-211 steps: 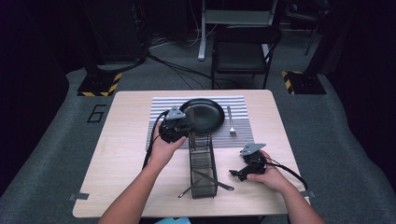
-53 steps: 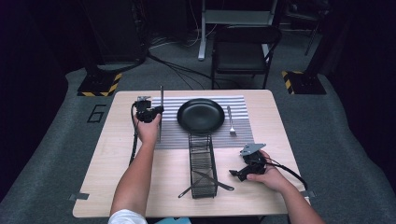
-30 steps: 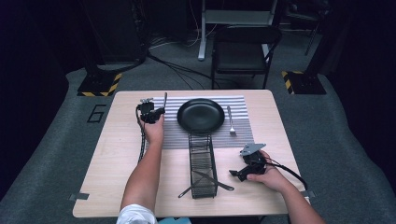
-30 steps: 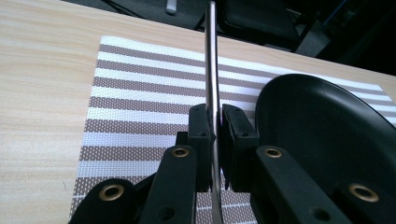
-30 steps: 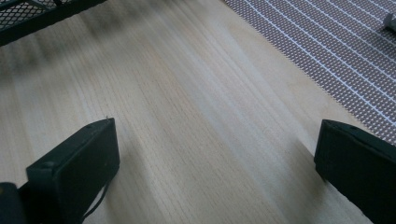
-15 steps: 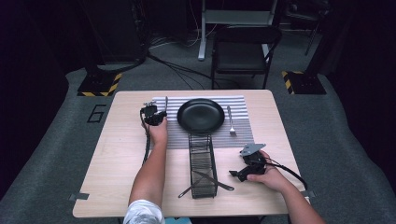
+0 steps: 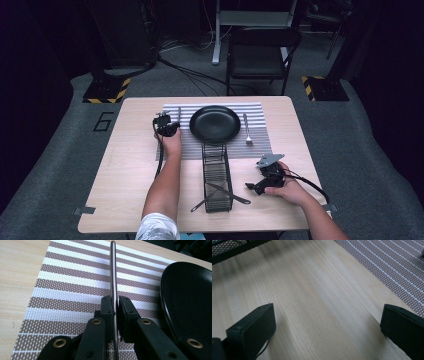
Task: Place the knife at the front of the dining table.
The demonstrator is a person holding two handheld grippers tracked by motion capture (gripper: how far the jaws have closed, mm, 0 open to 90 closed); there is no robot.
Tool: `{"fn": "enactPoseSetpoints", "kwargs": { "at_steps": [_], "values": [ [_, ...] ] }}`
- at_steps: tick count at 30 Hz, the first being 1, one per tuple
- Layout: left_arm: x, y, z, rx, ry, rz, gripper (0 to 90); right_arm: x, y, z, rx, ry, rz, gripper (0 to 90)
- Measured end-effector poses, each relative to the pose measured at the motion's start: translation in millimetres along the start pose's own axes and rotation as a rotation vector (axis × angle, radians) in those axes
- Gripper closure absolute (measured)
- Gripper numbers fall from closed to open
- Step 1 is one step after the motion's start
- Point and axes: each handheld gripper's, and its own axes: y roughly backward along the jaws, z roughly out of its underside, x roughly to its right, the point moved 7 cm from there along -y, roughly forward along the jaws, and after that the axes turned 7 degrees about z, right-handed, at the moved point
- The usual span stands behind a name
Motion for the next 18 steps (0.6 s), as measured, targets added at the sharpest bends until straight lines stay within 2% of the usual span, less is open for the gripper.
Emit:
{"fn": "enactPoseSetpoints", "kwargs": {
  "at_steps": [2, 8, 16, 18],
  "values": [
    [-0.3, -0.4, 0.1, -0.005, -0.011, 0.003, 82.8, -0.1, -0.1, 0.0, 0.0, 0.003, -0.001, 0.0],
    [-2.1, -2.1, 1.8, -0.037, 0.014, 0.004, 82.7, -0.2, -0.1, 0.0, 0.0, 0.003, -0.002, 0.0],
    [-3.1, -2.5, 1.3, -0.033, 0.014, 0.017, 82.0, -0.3, -0.1, 0.0, 0.0, 0.003, -0.002, 0.0],
    [-5.1, -1.0, 0.7, -0.032, 0.013, 0.001, 79.3, -0.3, -0.1, -0.1, 0.0, 0.003, -0.002, 0.0]
  ]
}}
